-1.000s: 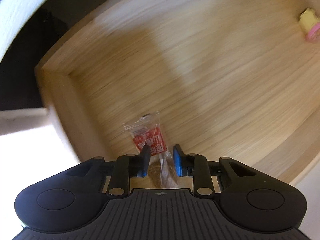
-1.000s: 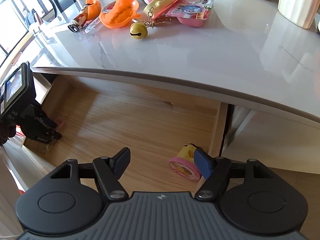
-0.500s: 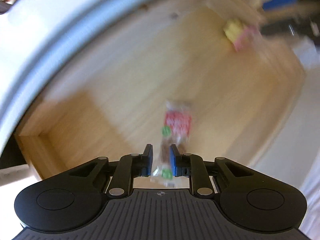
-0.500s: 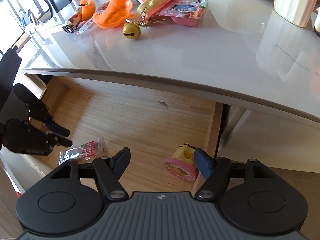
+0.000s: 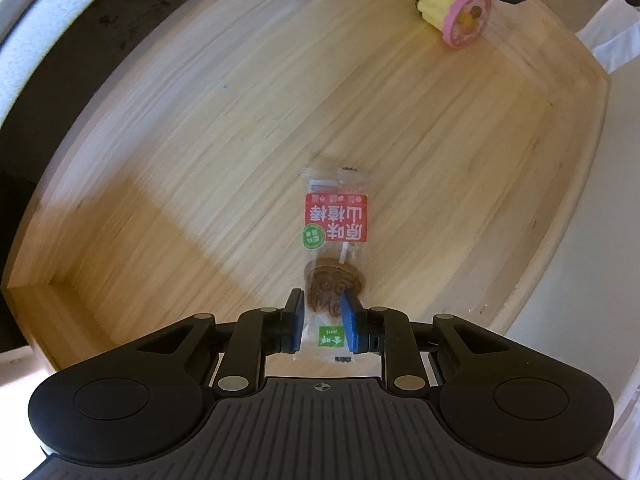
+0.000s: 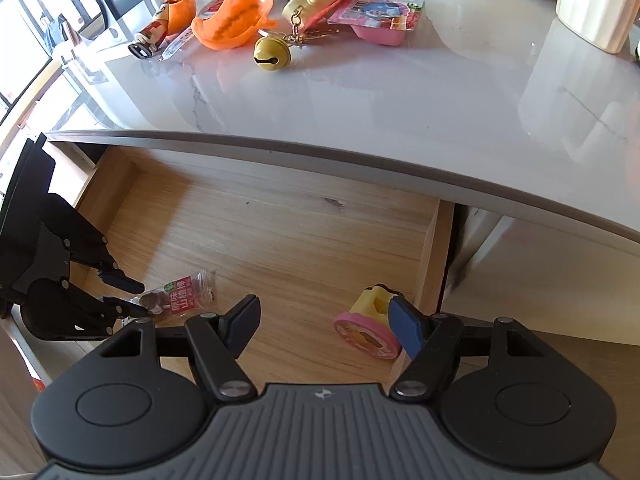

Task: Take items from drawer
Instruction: 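Close the left tool on the red-labelled snack packet in the drawer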

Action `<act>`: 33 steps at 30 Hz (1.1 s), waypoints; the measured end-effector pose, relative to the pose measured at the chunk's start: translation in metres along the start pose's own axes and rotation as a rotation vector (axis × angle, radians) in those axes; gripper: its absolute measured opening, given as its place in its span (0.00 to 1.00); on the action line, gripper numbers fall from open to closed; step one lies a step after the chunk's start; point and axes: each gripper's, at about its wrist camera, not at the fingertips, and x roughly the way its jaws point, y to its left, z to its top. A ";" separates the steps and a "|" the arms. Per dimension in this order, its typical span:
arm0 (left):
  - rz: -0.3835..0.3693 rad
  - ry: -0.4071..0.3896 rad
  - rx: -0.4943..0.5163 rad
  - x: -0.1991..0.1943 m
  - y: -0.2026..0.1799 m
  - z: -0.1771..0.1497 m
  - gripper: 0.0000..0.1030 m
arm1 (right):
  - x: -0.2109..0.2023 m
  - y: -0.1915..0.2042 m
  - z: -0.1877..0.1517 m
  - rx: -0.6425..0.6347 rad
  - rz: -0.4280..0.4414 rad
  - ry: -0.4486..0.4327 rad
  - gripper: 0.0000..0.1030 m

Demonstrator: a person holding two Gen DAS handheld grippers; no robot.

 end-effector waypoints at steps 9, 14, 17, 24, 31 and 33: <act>-0.021 0.003 -0.006 -0.003 0.003 0.006 0.26 | 0.000 0.000 -0.001 -0.002 -0.006 0.004 0.70; -0.007 -0.014 0.040 -0.007 -0.004 0.013 0.28 | 0.000 0.001 -0.001 -0.001 -0.013 0.006 0.70; -0.023 -0.024 0.085 -0.009 -0.009 0.017 0.28 | 0.000 -0.001 -0.001 0.003 -0.016 0.009 0.70; -0.081 -0.027 0.134 -0.013 -0.017 0.029 0.29 | 0.000 0.000 -0.001 0.004 -0.016 0.008 0.70; -0.156 -0.034 0.221 -0.015 -0.034 0.046 0.34 | 0.002 0.000 -0.001 -0.001 -0.026 0.014 0.70; -0.178 -0.028 0.221 -0.015 -0.035 0.051 0.35 | 0.002 0.000 -0.001 -0.002 -0.030 0.014 0.70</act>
